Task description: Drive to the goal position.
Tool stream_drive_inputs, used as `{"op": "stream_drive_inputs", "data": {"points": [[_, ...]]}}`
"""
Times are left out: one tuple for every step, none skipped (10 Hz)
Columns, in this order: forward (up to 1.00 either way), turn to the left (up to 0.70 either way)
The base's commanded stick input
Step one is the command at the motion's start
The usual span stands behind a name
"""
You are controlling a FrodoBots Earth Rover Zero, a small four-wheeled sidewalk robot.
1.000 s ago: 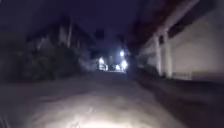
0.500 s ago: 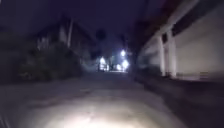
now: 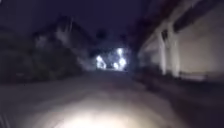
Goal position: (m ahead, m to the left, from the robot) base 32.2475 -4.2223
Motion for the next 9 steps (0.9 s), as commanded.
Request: {"op": "stream_drive_inputs", "data": {"points": [[0.70, -0.35], [0.70, -0.35], [0.70, -0.27], [0.70, -0.04], [0.70, 0.00], [0.70, 0.00], [0.70, 0.00], [0.70, 0.00], [0.70, 0.00]]}}
